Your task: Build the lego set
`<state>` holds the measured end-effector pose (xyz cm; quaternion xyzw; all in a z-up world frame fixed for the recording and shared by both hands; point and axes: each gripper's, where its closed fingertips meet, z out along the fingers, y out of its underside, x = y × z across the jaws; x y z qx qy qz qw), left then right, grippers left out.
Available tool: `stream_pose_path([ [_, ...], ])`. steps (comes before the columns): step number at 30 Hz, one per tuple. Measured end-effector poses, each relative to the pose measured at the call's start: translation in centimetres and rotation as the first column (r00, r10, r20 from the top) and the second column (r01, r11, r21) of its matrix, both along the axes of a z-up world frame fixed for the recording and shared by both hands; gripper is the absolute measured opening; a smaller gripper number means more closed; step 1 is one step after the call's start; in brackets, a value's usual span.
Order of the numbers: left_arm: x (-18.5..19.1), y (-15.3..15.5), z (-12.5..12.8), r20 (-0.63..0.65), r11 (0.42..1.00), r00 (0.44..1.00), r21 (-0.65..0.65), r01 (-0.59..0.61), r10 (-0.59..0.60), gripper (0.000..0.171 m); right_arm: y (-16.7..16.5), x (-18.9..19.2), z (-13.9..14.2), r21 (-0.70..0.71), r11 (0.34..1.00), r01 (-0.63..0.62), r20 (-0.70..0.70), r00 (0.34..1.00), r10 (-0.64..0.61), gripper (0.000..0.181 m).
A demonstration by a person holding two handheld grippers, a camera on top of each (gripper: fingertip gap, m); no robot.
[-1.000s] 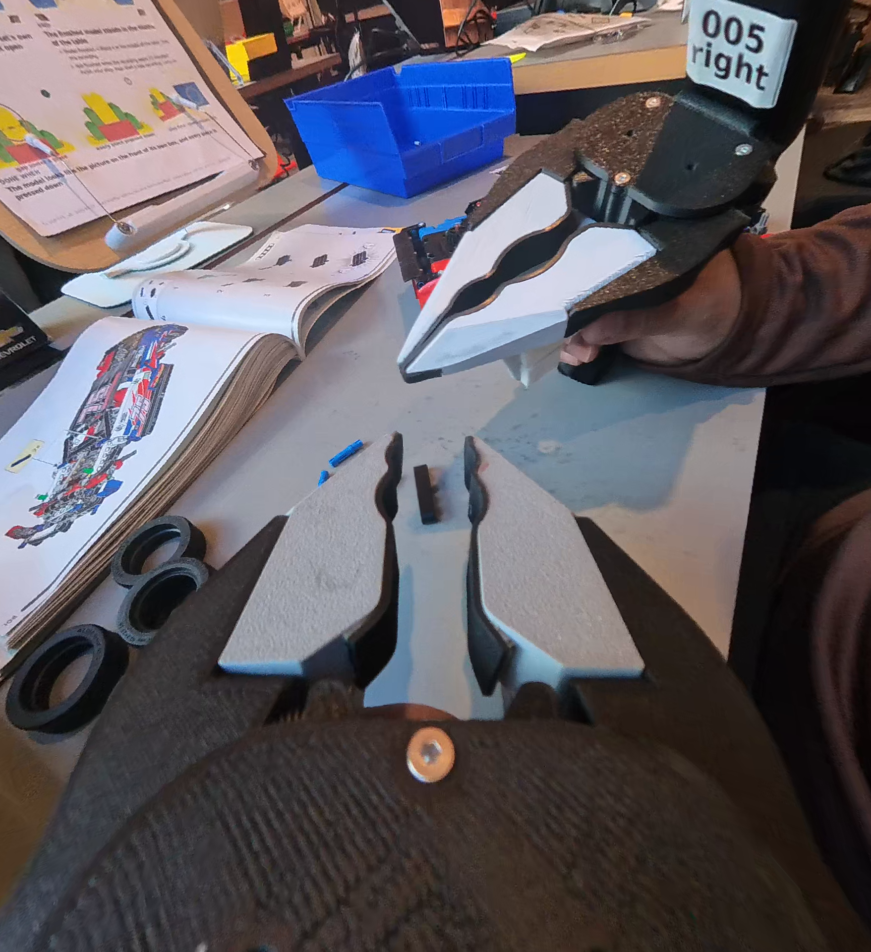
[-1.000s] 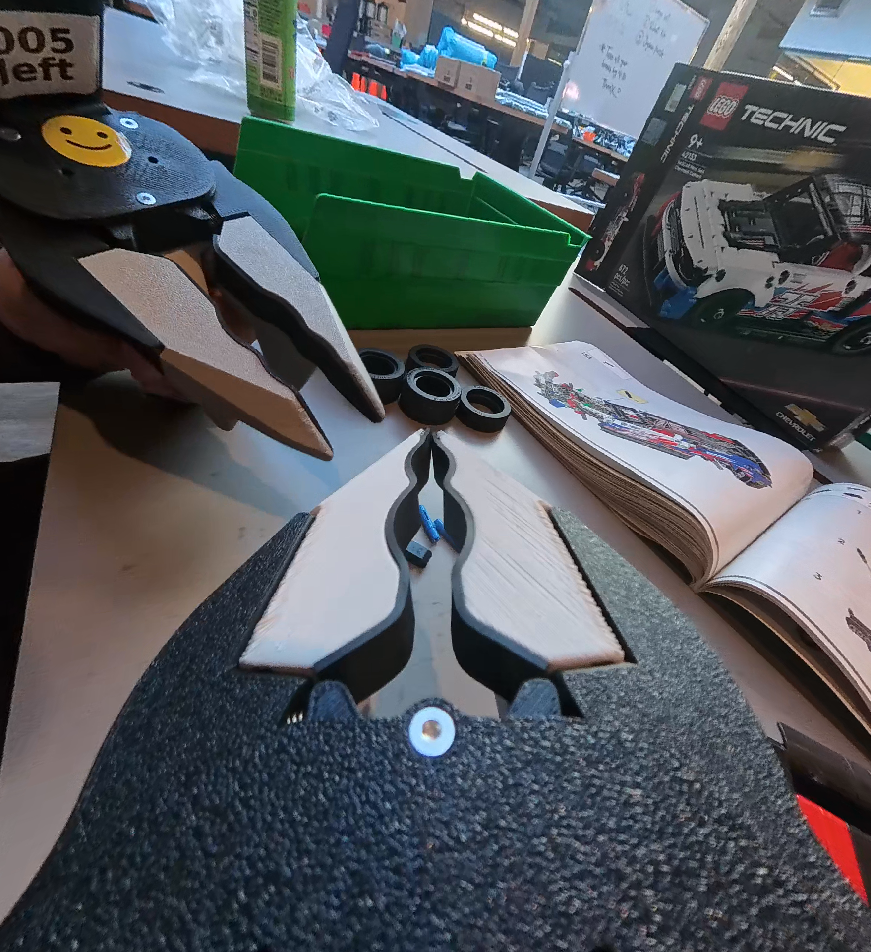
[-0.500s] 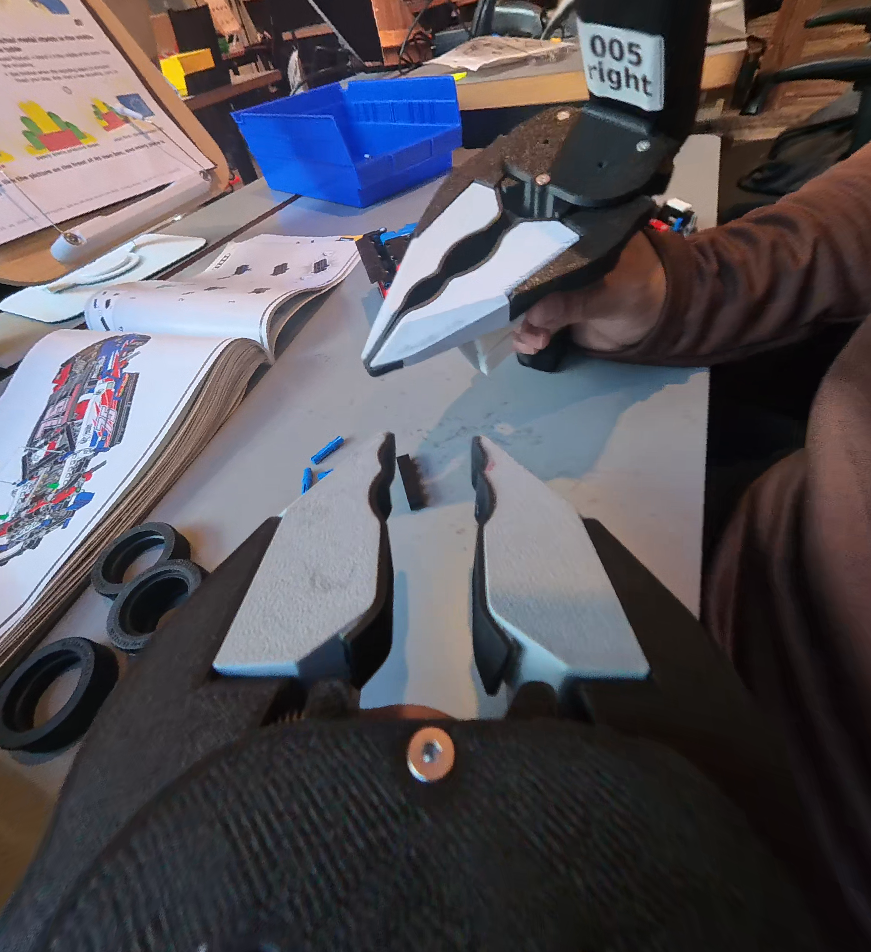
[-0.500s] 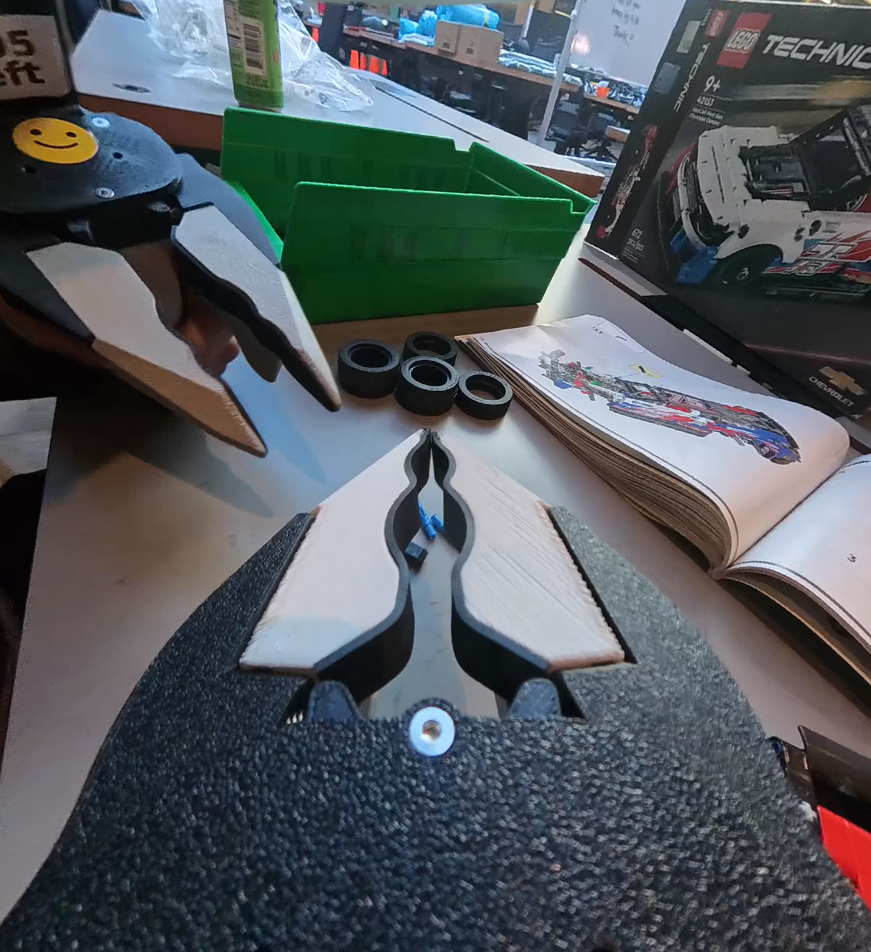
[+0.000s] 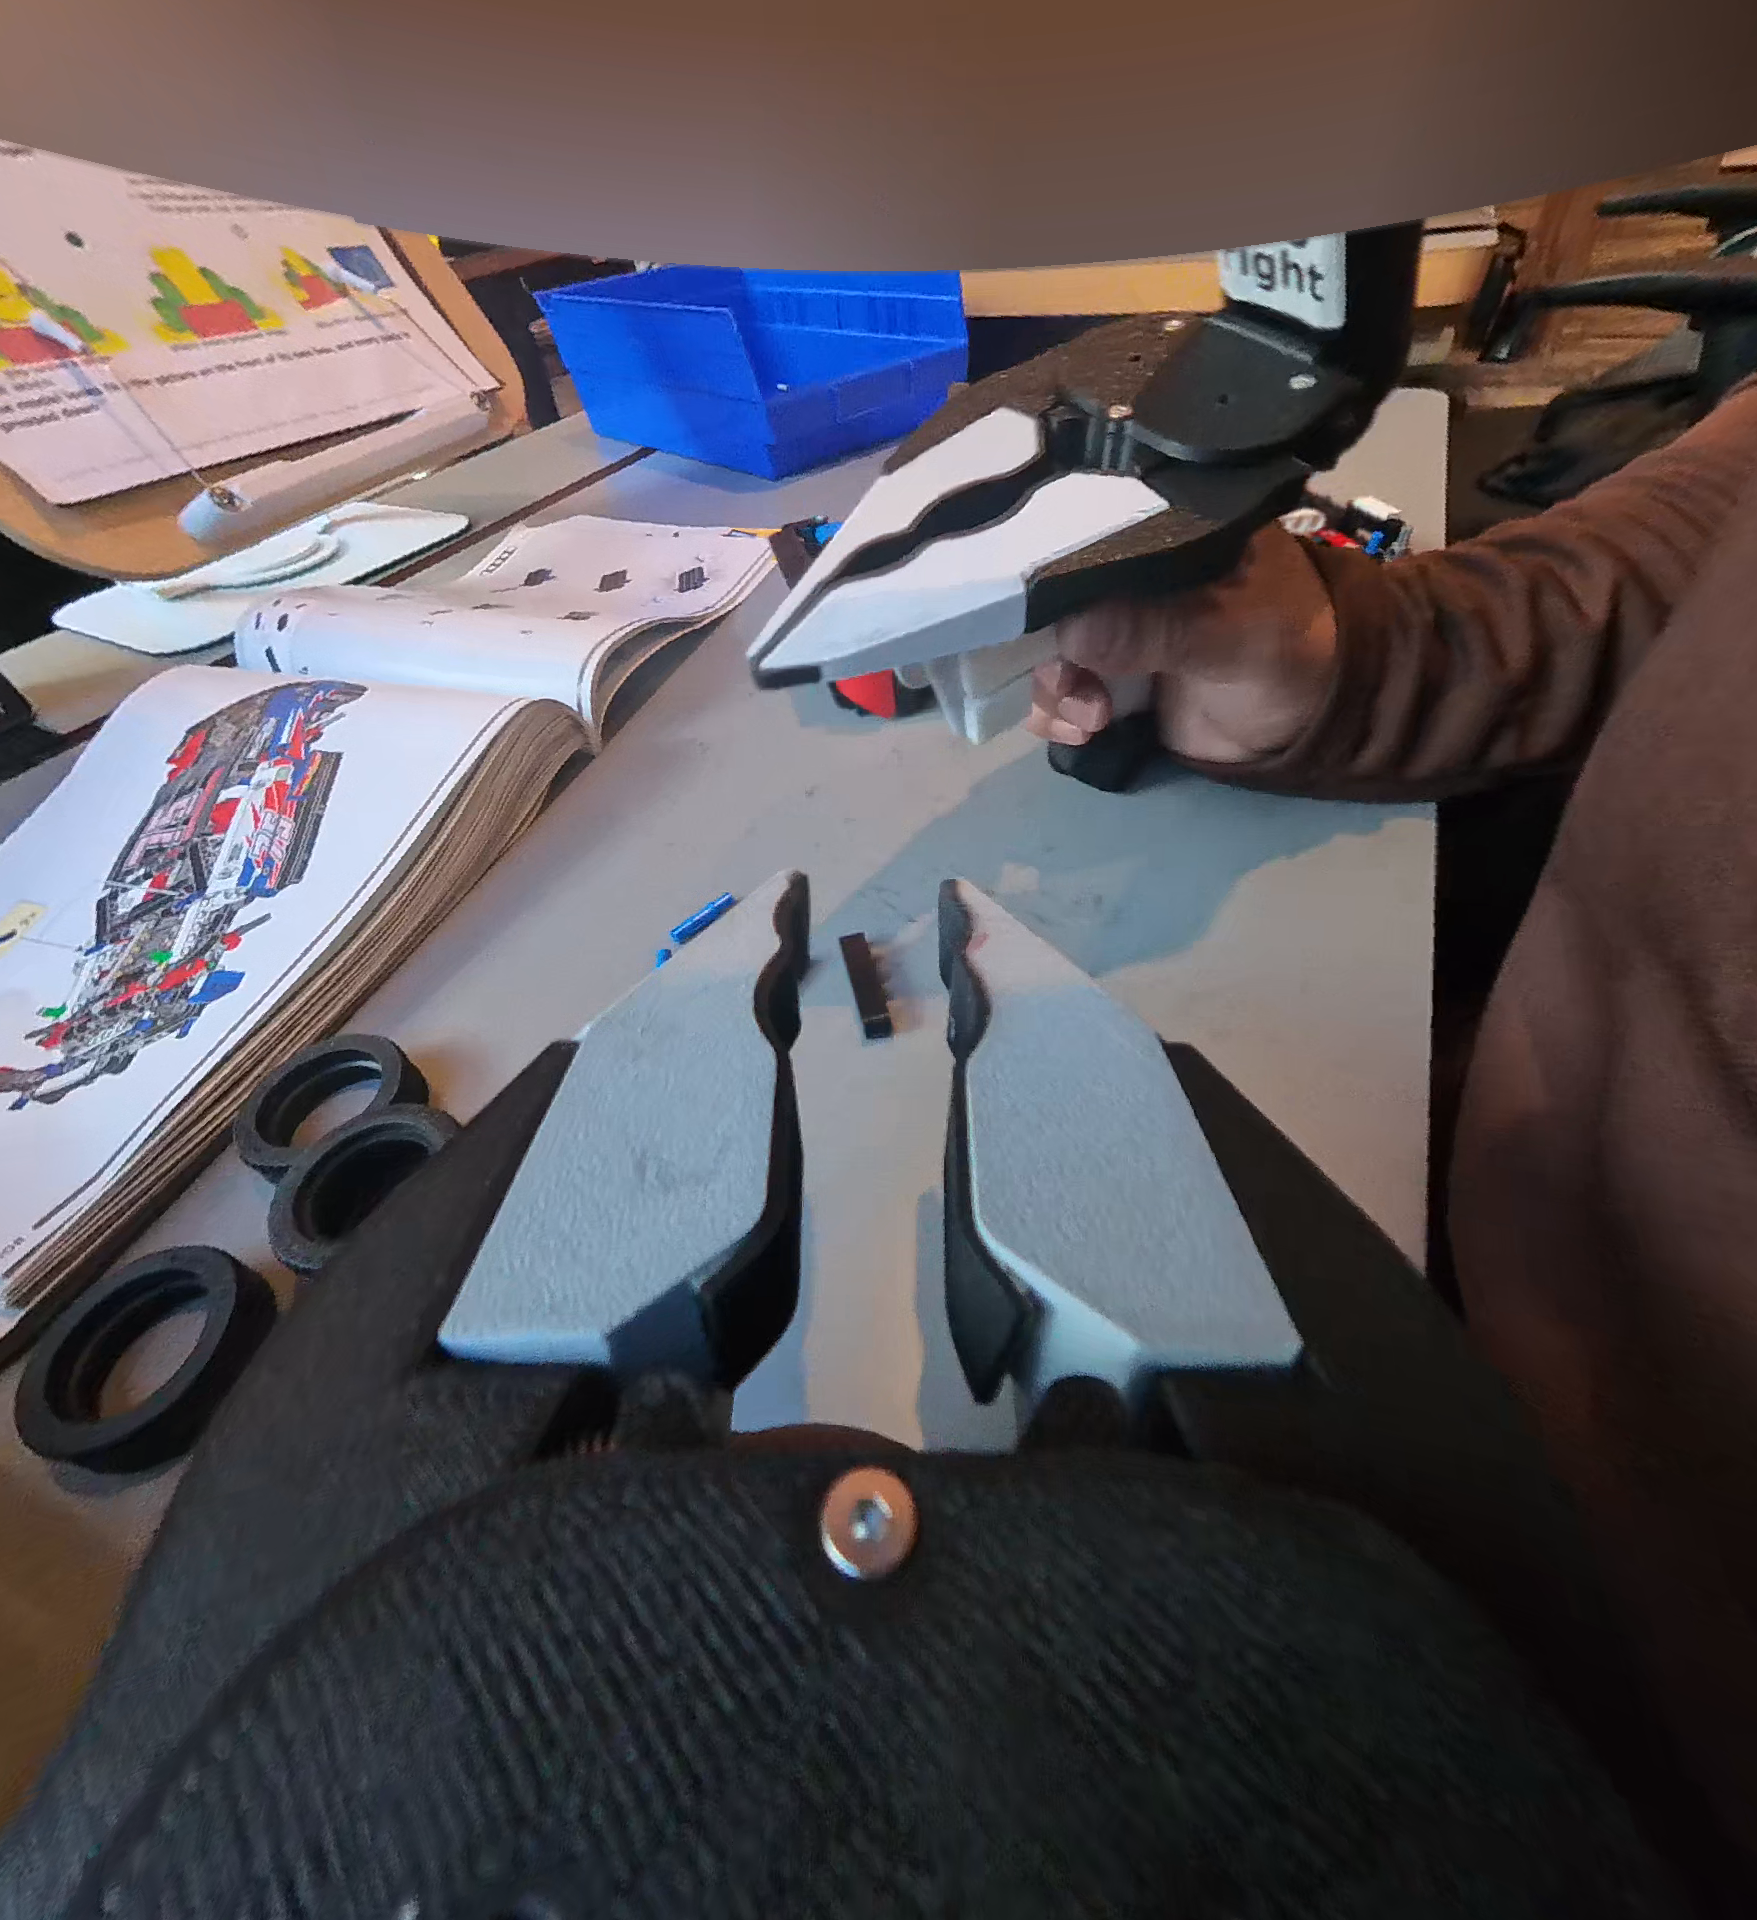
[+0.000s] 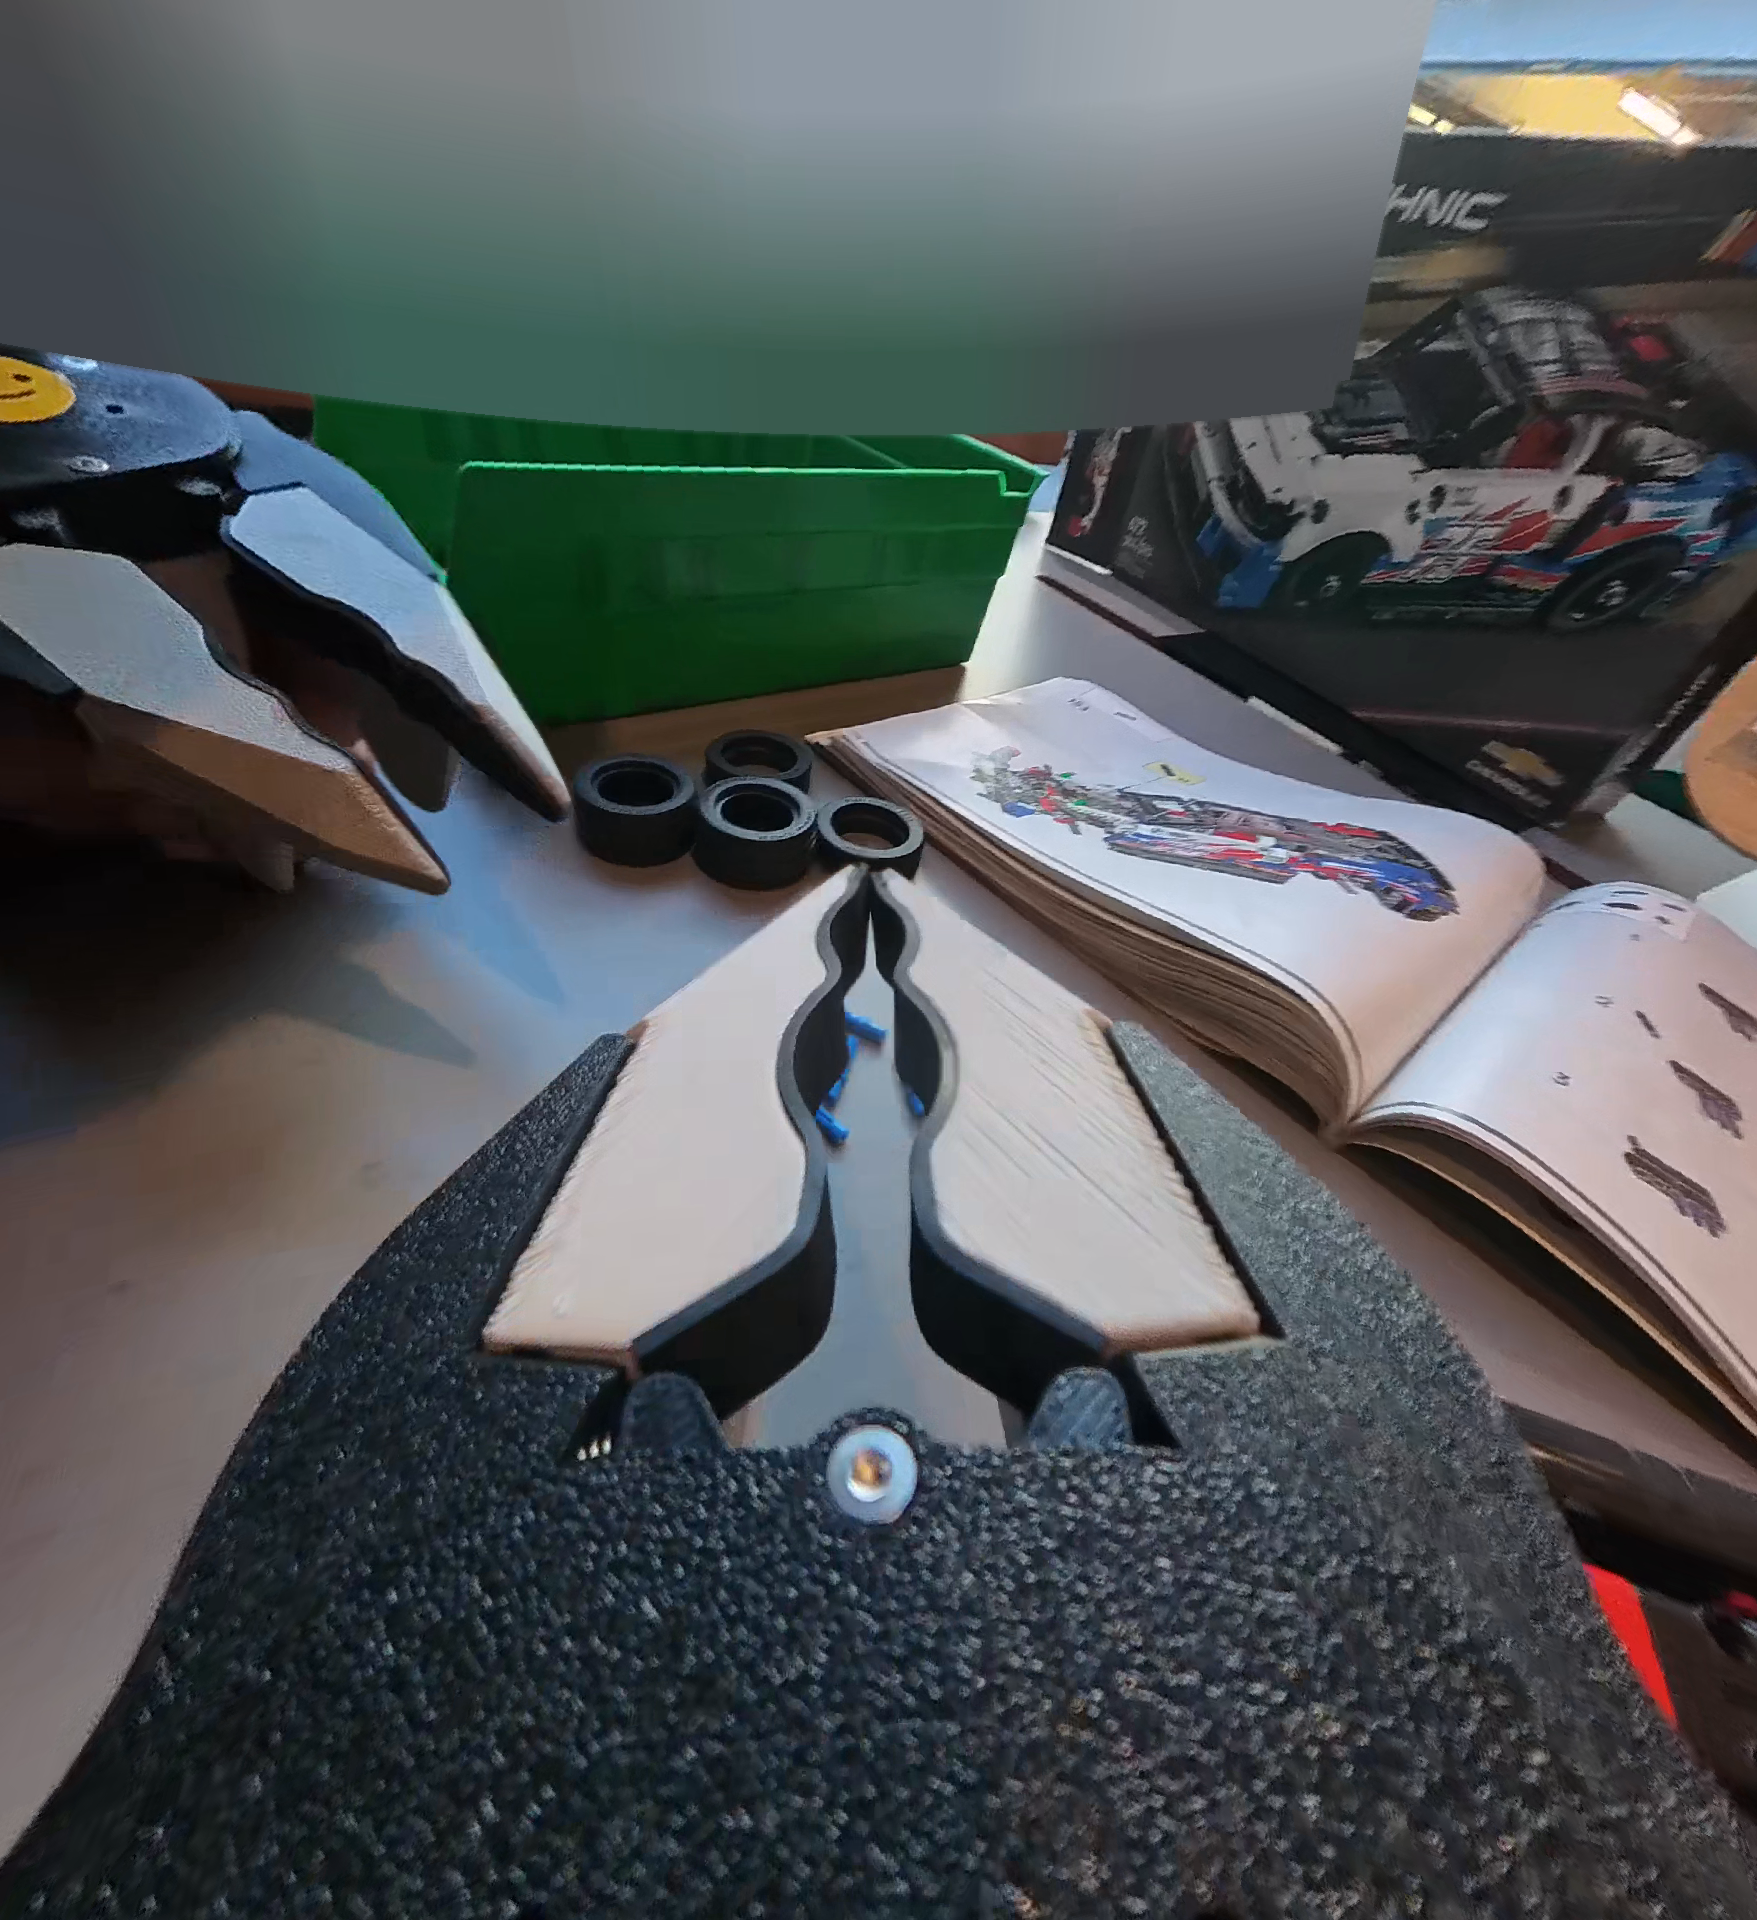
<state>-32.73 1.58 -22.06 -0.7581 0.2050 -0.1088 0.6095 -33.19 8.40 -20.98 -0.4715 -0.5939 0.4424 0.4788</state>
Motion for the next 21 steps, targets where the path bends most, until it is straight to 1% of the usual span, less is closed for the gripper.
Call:
stream_pose_path([
  [3, -0.01, 0.07, -0.13, -0.006, 1.000, 1.000, -0.007, -0.003, 0.003, 0.022, 0.07, 0.22, 0.30, -0.011, 1.000, -0.003, -0.019, 1.000, 0.003, 0.000],
  [7, 0.17, 0.10, -0.33, -0.025, 1.000, 1.000, -0.012, 0.000, 0.000, 0.022, -0.44, 0.16, 0.06, 0.017, 1.000, -0.019, -0.008, 1.000, 0.020, 0.000],
  [12, 0.00, 0.24, -0.40, 0.000, 1.000, 1.000, -0.031, 0.002, -0.002, 0.022, -0.75, 0.22, 0.07, 0.020, 0.999, -0.034, -0.009, 0.999, 0.034, 0.000],
  [21, -0.02, 0.10, -0.17, 0.011, 1.000, 1.000, -0.020, 0.008, -0.007, 0.022, -0.63, 0.20, 0.12, 0.006, 0.999, -0.033, -0.010, 0.999, 0.033, 0.000],
])
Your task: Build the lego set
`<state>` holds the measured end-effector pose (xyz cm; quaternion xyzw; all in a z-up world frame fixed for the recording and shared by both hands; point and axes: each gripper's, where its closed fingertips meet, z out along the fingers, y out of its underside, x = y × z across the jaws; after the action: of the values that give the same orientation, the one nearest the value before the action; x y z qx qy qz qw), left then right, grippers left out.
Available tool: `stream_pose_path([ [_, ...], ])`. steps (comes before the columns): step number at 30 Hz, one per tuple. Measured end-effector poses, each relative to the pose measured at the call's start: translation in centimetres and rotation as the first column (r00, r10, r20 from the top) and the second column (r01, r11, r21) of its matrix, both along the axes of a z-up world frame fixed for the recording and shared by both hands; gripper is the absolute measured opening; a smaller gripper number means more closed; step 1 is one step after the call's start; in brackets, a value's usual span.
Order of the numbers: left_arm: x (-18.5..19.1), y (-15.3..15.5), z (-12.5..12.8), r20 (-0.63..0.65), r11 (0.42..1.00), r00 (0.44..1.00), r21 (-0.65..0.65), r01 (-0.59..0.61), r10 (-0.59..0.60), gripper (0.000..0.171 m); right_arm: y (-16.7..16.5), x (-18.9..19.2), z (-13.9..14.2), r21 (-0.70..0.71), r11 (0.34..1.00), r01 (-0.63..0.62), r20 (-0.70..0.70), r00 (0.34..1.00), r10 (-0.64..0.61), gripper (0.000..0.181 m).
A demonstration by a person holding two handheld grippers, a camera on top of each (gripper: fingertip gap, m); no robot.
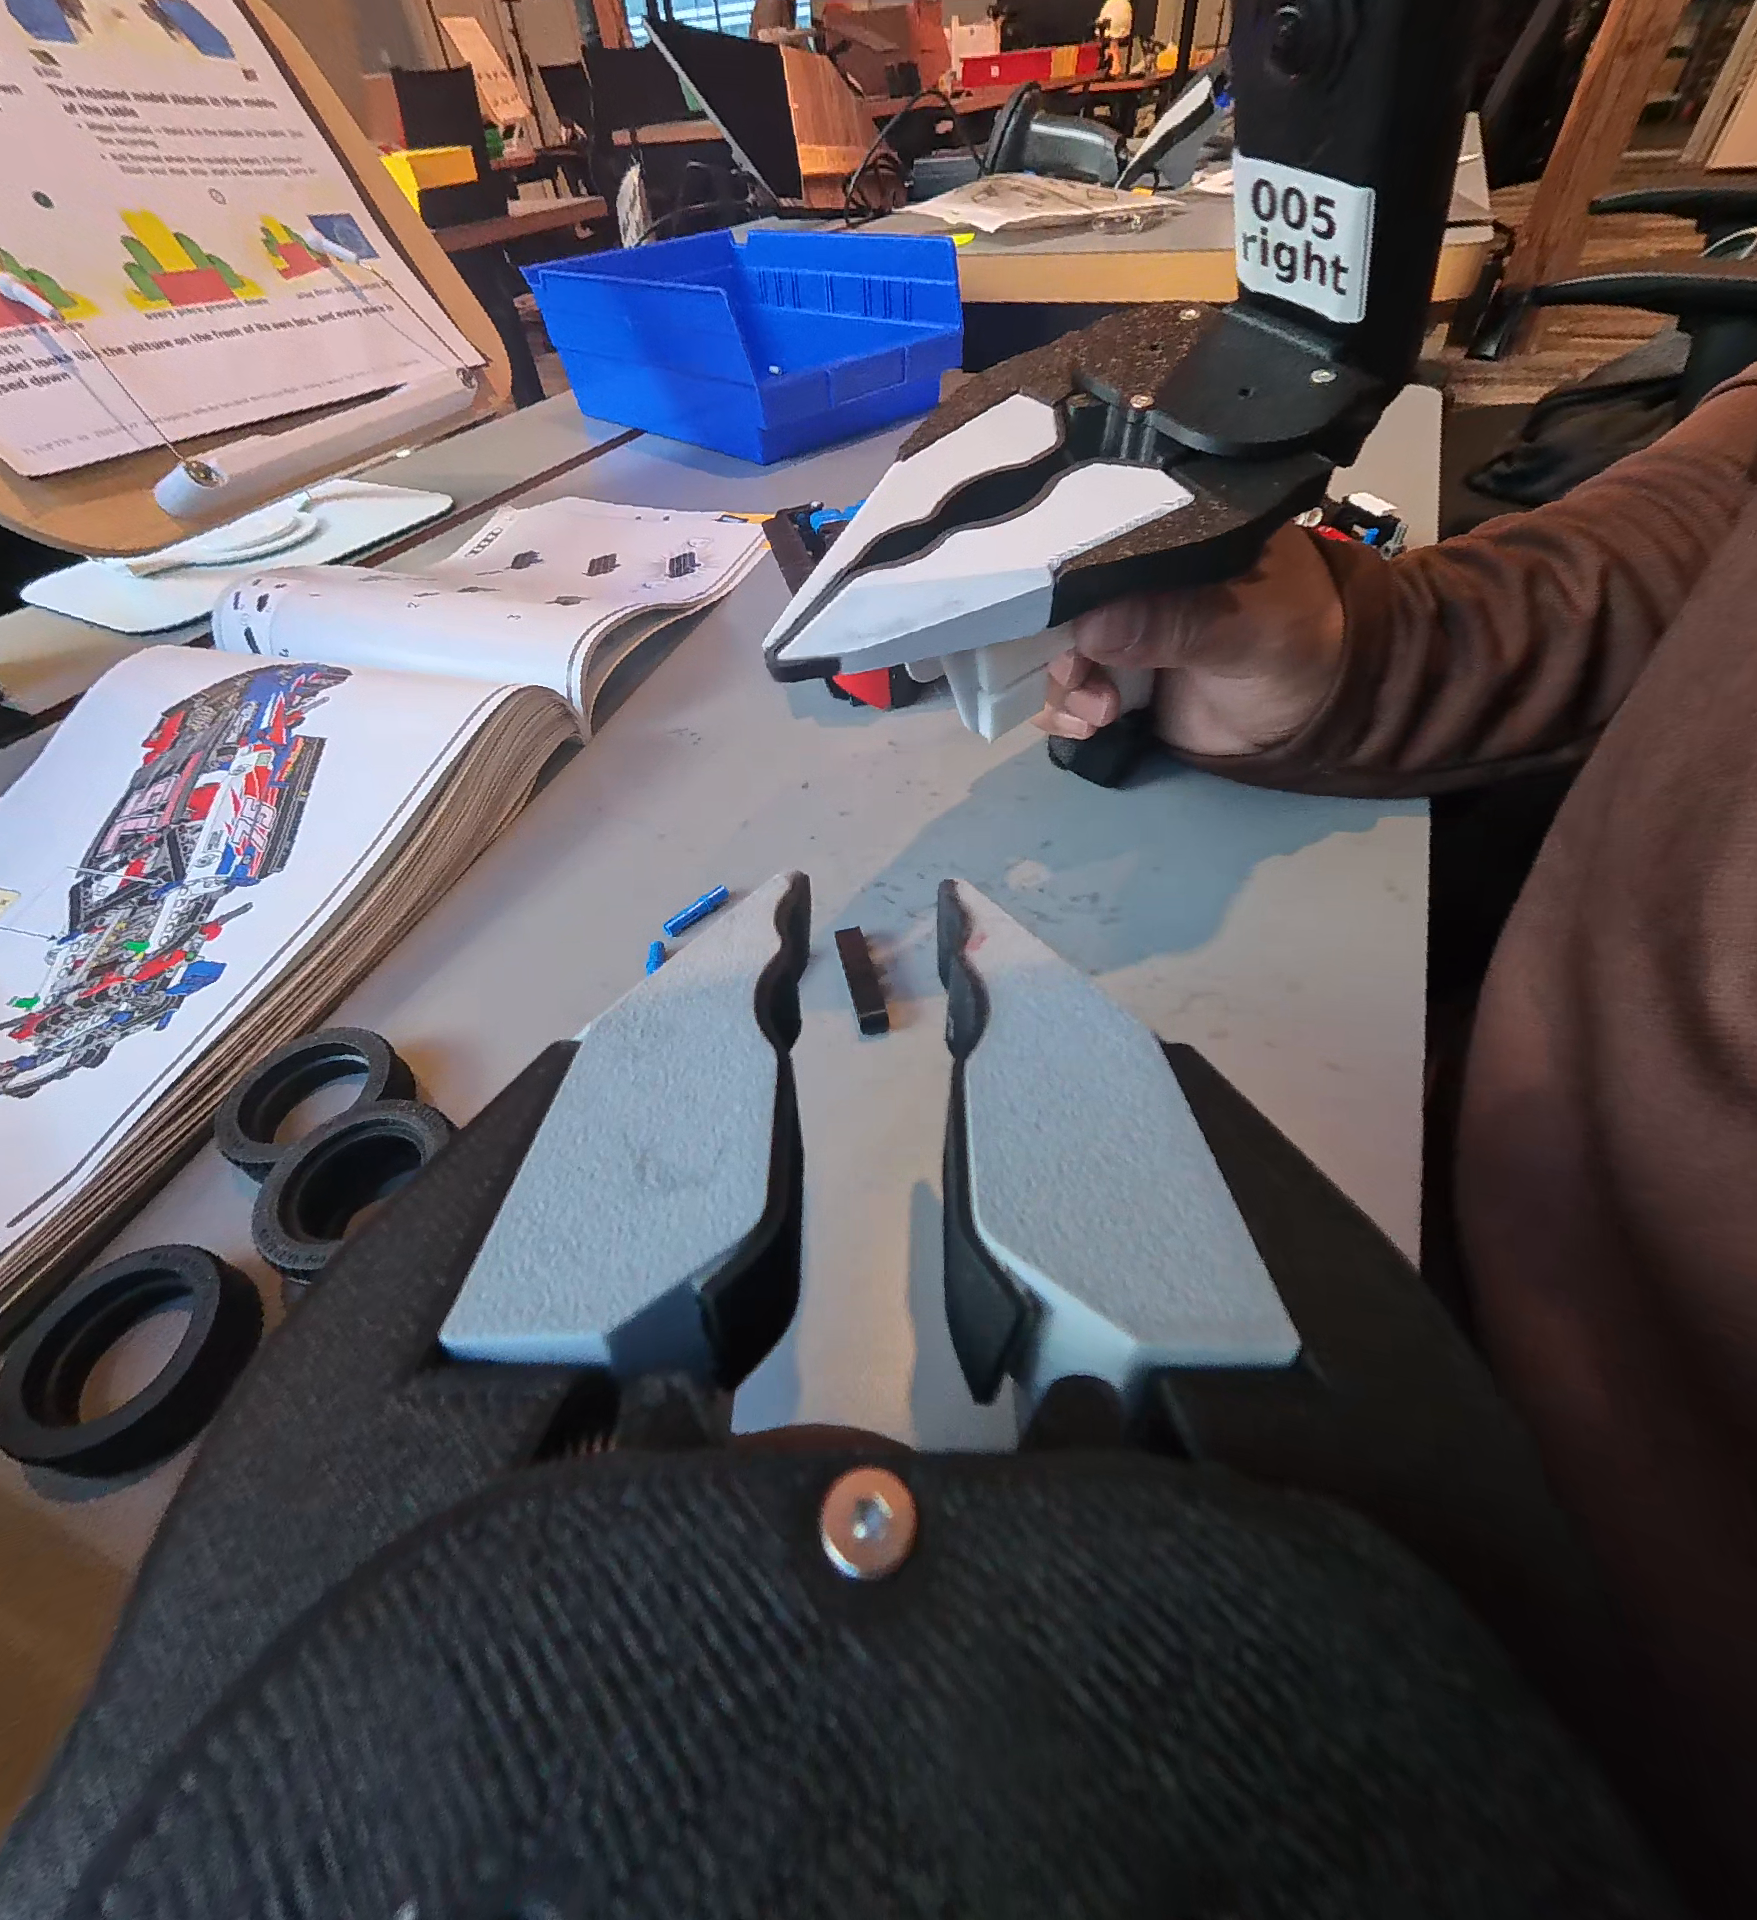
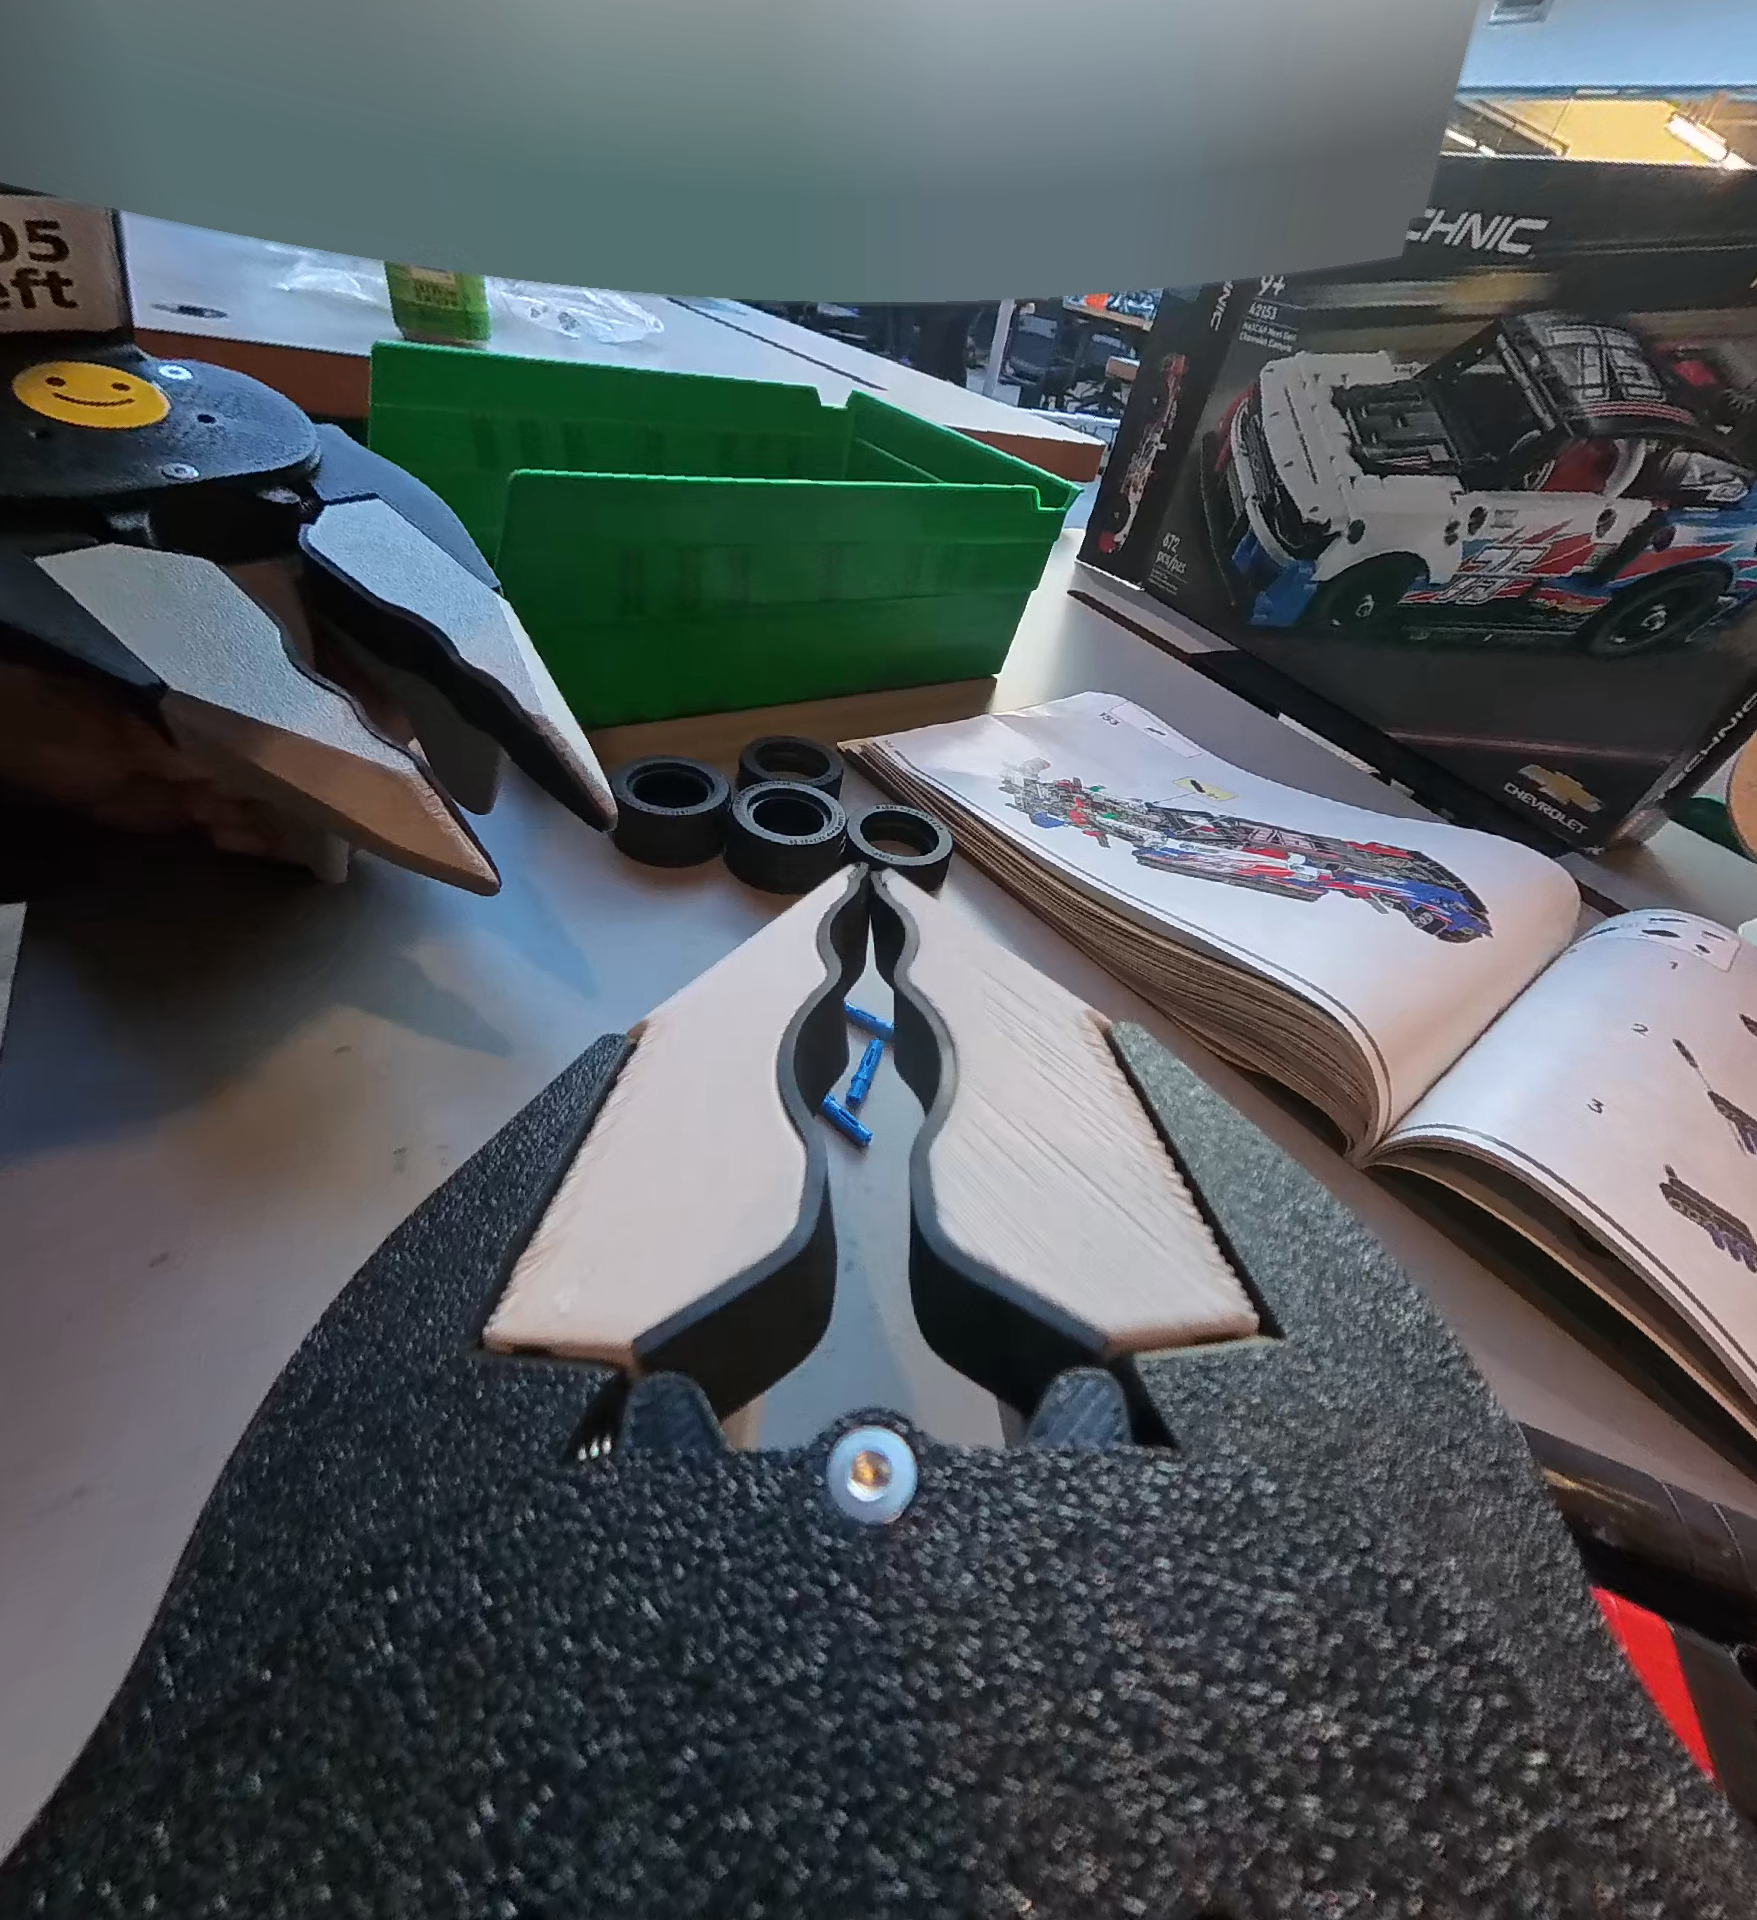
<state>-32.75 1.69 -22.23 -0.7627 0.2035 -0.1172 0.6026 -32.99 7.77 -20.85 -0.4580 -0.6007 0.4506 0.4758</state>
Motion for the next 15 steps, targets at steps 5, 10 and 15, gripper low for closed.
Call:
stream_pose_path([
  [5, 0.0, -0.1, 0.2, 0.016, 1.000, 1.000, 0.003, 0.005, -0.005, 0.022, 0.1, 0.0, 0.1, -0.014, 1.000, -0.003, -0.005, 1.000, 0.003, 0.000],
  [10, -0.1, 0.0, 0.1, 0.028, 1.000, 1.000, -0.005, 0.007, -0.007, 0.022, 0.1, 0.1, 0.3, -0.020, 1.000, -0.004, -0.019, 1.000, 0.004, 0.000],
  [15, -0.1, 0.0, 0.2, 0.022, 1.000, 1.000, -0.002, -0.002, 0.002, 0.022, 1.0, 0.3, 0.8, -0.048, 0.998, 0.032, -0.049, 0.998, -0.035, 0.000],
])
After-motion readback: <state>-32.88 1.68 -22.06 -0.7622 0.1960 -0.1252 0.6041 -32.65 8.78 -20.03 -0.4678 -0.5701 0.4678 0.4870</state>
